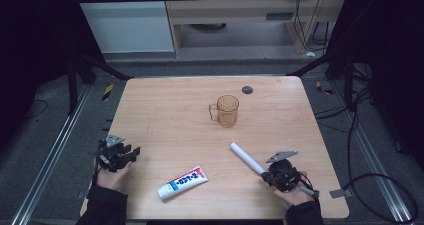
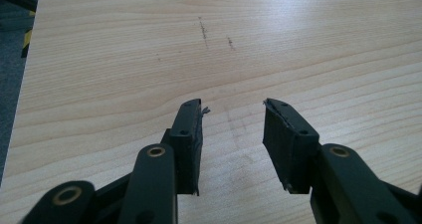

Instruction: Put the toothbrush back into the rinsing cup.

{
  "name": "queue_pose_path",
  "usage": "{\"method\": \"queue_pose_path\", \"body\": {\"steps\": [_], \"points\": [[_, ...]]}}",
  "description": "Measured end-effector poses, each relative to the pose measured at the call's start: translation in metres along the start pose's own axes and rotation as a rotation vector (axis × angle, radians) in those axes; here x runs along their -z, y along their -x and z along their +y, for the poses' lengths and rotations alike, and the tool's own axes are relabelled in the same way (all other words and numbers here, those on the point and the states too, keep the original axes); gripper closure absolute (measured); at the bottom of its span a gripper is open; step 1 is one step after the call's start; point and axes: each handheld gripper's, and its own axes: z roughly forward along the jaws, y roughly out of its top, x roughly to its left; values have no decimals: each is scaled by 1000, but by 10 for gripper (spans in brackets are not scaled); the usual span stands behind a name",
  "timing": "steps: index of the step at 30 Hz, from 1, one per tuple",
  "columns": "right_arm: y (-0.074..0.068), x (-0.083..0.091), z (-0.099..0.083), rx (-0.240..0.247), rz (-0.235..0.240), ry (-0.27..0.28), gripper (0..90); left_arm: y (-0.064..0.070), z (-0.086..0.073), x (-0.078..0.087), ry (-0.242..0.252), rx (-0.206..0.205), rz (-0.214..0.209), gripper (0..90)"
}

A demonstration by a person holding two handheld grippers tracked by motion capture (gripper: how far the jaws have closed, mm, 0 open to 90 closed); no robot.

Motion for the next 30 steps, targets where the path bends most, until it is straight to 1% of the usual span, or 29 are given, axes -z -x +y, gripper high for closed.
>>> {"method": "queue_pose_path", "body": {"steps": [5, 7, 8, 14, 15, 18, 20, 21, 30], "points": [[0, -1, -2, -3, 0, -19, 889, 0, 0, 0, 0, 0, 0, 586], [0, -2, -4, -16, -1, -26, 889, 0, 0, 0, 0, -1, 1, 586], [1, -2, -4, -12, -2, -30, 889, 0, 0, 0, 0, -2, 0, 586], [4, -4, -6, -28, -9, -44, 887, 0, 0, 0, 0, -1, 1, 586], [5, -4, -6, -28, -11, -50, 886, 0, 0, 0, 0, -1, 1, 586], [6, -4, -7, -30, -18, -46, 885, 0, 0, 0, -1, -2, 1, 586], [7, -5, -7, -41, -26, -47, 885, 0, 0, 0, -1, -3, 1, 586], [9, -5, -7, -37, -28, -49, 885, 0, 0, 0, -1, -2, 1, 586], [17, -7, -8, -64, -71, -62, 882, 0, 0, 0, -3, -5, 3, 585]]}}
